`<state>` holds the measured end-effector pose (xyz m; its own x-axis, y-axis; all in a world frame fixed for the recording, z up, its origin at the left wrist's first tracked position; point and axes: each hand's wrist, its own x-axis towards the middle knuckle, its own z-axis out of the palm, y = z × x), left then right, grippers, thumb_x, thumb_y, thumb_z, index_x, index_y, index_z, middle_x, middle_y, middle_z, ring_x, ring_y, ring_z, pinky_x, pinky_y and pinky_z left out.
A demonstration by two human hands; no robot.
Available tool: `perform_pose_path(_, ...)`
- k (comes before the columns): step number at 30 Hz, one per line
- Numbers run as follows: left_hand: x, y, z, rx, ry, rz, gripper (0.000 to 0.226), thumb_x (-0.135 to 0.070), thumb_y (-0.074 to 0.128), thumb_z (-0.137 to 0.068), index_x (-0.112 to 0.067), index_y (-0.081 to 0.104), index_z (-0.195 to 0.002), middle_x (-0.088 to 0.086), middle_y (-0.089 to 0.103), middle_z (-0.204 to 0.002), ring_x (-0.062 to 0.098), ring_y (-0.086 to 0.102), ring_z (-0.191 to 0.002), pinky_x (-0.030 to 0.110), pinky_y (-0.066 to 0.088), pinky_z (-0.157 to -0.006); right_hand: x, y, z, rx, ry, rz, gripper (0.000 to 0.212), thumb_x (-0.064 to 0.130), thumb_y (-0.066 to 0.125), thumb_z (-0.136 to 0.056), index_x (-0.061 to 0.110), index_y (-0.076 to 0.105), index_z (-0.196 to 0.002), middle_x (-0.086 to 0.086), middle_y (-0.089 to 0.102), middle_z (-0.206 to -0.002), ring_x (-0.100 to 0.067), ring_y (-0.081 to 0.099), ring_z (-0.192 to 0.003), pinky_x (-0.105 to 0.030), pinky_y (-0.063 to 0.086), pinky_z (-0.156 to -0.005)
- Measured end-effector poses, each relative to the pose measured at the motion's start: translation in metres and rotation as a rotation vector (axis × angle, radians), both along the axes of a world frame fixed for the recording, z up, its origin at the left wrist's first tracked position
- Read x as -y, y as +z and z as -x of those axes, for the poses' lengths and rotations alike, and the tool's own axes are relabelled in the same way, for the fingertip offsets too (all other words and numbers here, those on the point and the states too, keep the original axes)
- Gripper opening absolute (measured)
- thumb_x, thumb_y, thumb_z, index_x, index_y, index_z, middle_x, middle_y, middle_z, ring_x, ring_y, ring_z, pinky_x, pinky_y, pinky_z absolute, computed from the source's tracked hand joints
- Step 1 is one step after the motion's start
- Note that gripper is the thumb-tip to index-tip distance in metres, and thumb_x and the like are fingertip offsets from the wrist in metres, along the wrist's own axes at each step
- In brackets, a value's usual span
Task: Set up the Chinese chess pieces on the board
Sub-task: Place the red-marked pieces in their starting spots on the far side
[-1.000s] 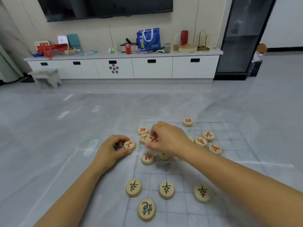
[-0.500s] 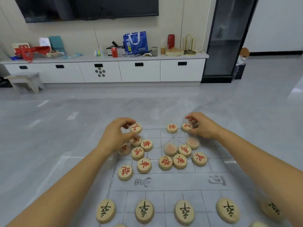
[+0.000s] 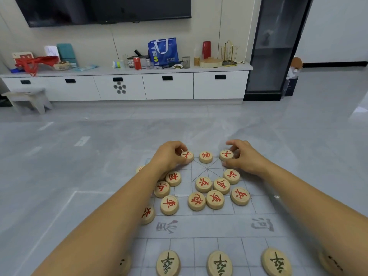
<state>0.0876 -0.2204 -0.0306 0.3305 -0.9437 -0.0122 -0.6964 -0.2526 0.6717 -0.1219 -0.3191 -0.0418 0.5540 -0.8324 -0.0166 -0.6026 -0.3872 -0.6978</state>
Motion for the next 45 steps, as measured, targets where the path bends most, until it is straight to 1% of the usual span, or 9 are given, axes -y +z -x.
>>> perform_pose_path(3, 0.0021, 0.0005, 0.0025, -0.006, 0.010, -0.005, 0.038, -0.017, 0.071, -0.077, -0.016, 0.059, -0.113, 0.002, 0.058, -0.104, 0.017, 0.054, -0.094, 0.027, 0.044, -0.082, 0.0019, -0.0031, -0.0034, 0.005, -0.043, 0.036, 0.045, 0.022, 0.072, -0.078, 0.013, 0.051, -0.116, -0.005, 0.045, -0.119, -0.017, 0.049, -0.095, -0.026, 0.042, -0.083)
perform_pose_path(5, 0.0024, 0.0006, 0.0031, -0.009, 0.008, -0.015, 0.038, -0.018, 0.071, -0.078, -0.016, 0.059, -0.114, 0.002, 0.059, -0.107, 0.018, 0.055, -0.097, 0.027, 0.044, -0.083, 0.0024, -0.0053, -0.0034, 0.007, -0.031, 0.044, 0.038, 0.022, 0.069, -0.081, 0.015, 0.055, -0.115, -0.006, 0.046, -0.120, -0.018, 0.051, -0.098, -0.028, 0.044, -0.087)
perform_pose_path(8, 0.0025, 0.0010, 0.0031, -0.011, 0.004, -0.026, 0.037, -0.018, 0.070, -0.079, -0.017, 0.059, -0.114, 0.003, 0.060, -0.112, 0.018, 0.055, -0.100, 0.026, 0.043, -0.084, 0.0020, -0.0068, -0.0018, 0.006, 0.000, 0.068, 0.041, 0.022, 0.066, -0.083, 0.018, 0.055, -0.122, -0.004, 0.046, -0.119, -0.019, 0.050, -0.105, -0.030, 0.043, -0.096)
perform_pose_path(12, 0.0029, 0.0022, 0.0041, -0.015, 0.004, -0.042, 0.037, -0.018, 0.069, -0.080, -0.018, 0.059, -0.115, 0.004, 0.061, -0.112, 0.020, 0.056, -0.101, 0.030, 0.046, -0.088, -0.0014, -0.0061, -0.0015, 0.017, -0.001, 0.086, 0.044, 0.022, 0.067, -0.083, 0.019, 0.054, -0.124, 0.001, 0.042, -0.112, -0.015, 0.047, -0.104, -0.028, 0.041, -0.096)
perform_pose_path(18, 0.0033, 0.0020, 0.0046, -0.004, 0.007, -0.050, 0.038, -0.019, 0.069, -0.079, -0.018, 0.059, -0.116, 0.004, 0.061, -0.113, 0.020, 0.056, -0.102, 0.032, 0.047, -0.091, -0.0027, -0.0059, -0.0031, 0.015, 0.000, 0.109, 0.047, 0.023, 0.066, -0.083, 0.021, 0.053, -0.128, 0.001, 0.042, -0.111, -0.012, 0.045, -0.101, -0.028, 0.040, -0.097)
perform_pose_path(22, 0.0034, 0.0014, 0.0053, 0.006, 0.006, -0.052, 0.037, -0.020, 0.069, -0.080, -0.019, 0.059, -0.116, 0.004, 0.061, -0.114, 0.020, 0.057, -0.103, 0.034, 0.048, -0.092, -0.0026, -0.0063, -0.0028, 0.015, -0.001, 0.096, 0.051, 0.024, 0.066, -0.083, 0.022, 0.050, -0.131, -0.002, 0.044, -0.115, -0.016, 0.047, -0.106, -0.030, 0.041, -0.098)
perform_pose_path(24, 0.0034, 0.0016, 0.0061, 0.015, 0.009, -0.051, 0.037, -0.021, 0.069, -0.080, -0.019, 0.060, -0.116, 0.004, 0.061, -0.114, 0.020, 0.057, -0.103, 0.035, 0.048, -0.092, -0.0026, -0.0067, -0.0032, 0.000, -0.013, 0.107, 0.056, 0.027, 0.068, -0.081, 0.021, 0.047, -0.132, -0.003, 0.045, -0.119, -0.013, 0.044, -0.103, -0.030, 0.041, -0.096)
perform_pose_path(31, 0.0034, 0.0014, 0.0082, 0.027, 0.020, -0.058, 0.036, -0.026, 0.071, -0.078, -0.019, 0.061, -0.112, 0.004, 0.060, -0.113, 0.022, 0.057, -0.103, 0.041, 0.049, -0.093, -0.0034, -0.0107, -0.0047, -0.012, -0.056, 0.151, 0.043, 0.034, 0.069, -0.079, 0.021, 0.055, -0.118, -0.003, 0.050, -0.120, -0.019, 0.048, -0.109, -0.034, 0.044, -0.094)
perform_pose_path(45, 0.0042, 0.0020, 0.0106, 0.068, 0.021, -0.065, 0.038, -0.028, 0.072, -0.077, -0.019, 0.059, -0.111, 0.005, 0.059, -0.112, 0.024, 0.056, -0.102, 0.043, 0.048, -0.093, -0.0047, -0.0095, -0.0047, -0.021, -0.058, 0.166, 0.043, 0.034, 0.068, -0.079, 0.020, 0.054, -0.118, -0.003, 0.050, -0.121, -0.012, 0.043, -0.102, -0.031, 0.042, -0.091)
